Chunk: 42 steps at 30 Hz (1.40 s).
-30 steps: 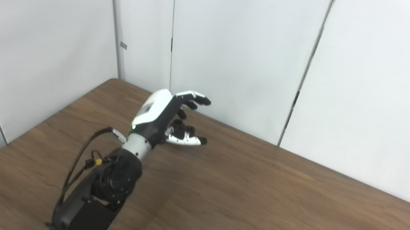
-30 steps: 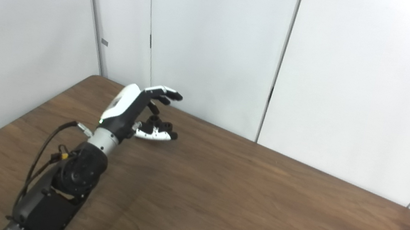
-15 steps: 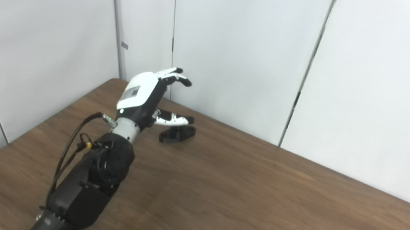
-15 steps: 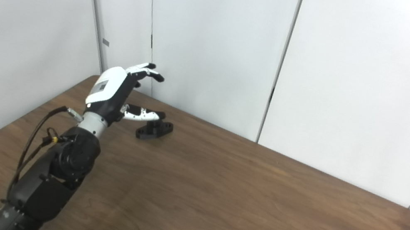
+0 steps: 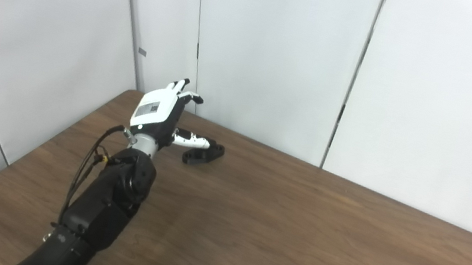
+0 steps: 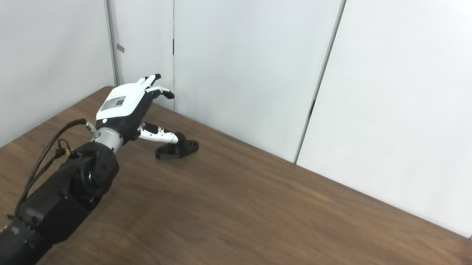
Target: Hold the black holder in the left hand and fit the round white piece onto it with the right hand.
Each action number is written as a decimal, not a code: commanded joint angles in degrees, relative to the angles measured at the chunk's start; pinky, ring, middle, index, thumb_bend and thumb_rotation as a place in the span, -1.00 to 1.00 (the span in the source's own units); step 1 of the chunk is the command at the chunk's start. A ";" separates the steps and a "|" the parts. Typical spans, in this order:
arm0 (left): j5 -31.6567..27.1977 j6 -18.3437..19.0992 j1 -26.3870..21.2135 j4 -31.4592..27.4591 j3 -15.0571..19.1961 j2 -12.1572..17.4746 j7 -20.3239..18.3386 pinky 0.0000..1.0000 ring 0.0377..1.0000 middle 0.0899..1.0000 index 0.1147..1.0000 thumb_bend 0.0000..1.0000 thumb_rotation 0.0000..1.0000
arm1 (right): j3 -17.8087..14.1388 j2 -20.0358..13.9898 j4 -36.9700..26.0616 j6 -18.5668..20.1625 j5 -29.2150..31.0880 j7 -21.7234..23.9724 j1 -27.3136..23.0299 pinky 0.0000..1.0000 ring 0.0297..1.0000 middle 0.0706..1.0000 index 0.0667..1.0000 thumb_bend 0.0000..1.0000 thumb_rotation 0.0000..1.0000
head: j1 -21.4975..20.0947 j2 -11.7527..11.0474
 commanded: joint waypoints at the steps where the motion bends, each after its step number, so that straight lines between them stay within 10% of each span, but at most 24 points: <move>1: 1.02 0.72 -3.61 0.03 -0.24 2.89 -0.09 0.92 1.00 1.00 0.51 1.00 -0.12 | -0.39 -0.45 -2.26 -0.71 -0.11 -0.40 -0.69 -0.05 0.16 0.26 0.33 0.32 -1.00 | -0.07 0.13; 20: 1.17 5.34 -5.93 7.67 -4.80 3.82 -1.17 0.91 1.00 1.00 0.52 1.00 -0.24 | -0.75 -0.12 -5.18 1.15 -0.54 0.50 0.24 -0.05 0.15 0.24 0.31 0.35 -1.00 | -0.65 0.83; 42: -1.34 1.84 -8.08 16.05 -7.57 2.96 1.69 0.90 1.00 1.00 0.52 1.00 -0.27 | -0.68 0.32 -7.13 2.34 -1.10 0.83 0.57 -0.06 0.13 0.23 0.28 0.40 -1.00 | -1.48 1.04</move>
